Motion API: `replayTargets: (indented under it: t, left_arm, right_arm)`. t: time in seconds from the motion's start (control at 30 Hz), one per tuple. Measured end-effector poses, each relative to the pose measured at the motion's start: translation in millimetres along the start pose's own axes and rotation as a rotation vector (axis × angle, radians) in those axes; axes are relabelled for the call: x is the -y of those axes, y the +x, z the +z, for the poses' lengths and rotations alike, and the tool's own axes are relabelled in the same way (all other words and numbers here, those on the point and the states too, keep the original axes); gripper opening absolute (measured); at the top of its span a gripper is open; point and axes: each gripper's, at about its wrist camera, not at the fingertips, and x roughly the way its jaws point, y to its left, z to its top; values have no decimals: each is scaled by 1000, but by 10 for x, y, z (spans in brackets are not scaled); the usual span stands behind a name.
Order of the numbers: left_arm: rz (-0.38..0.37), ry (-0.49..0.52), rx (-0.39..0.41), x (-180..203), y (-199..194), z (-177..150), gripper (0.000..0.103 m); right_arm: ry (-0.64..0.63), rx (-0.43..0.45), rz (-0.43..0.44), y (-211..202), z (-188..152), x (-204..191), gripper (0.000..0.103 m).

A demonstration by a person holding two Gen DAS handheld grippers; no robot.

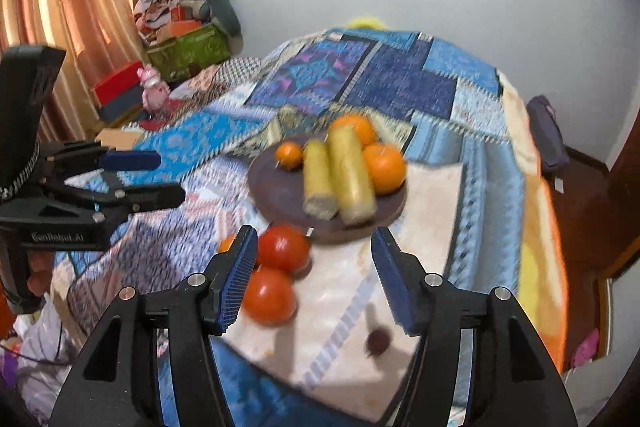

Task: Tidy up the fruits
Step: 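Withdraw both tools and move them toward the red tomatoes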

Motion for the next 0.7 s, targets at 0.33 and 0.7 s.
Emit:
replayTargets:
  t: [0.33,0.7]
  left_arm:
    - [-25,-48,-118,-120,281,-434,62]
    - [-73,-16,-133,51,511,-330,62]
  right_arm:
    - [86,-131,55,492,-361,-122,56]
    - [135,-144,117,604,-384,-88,47]
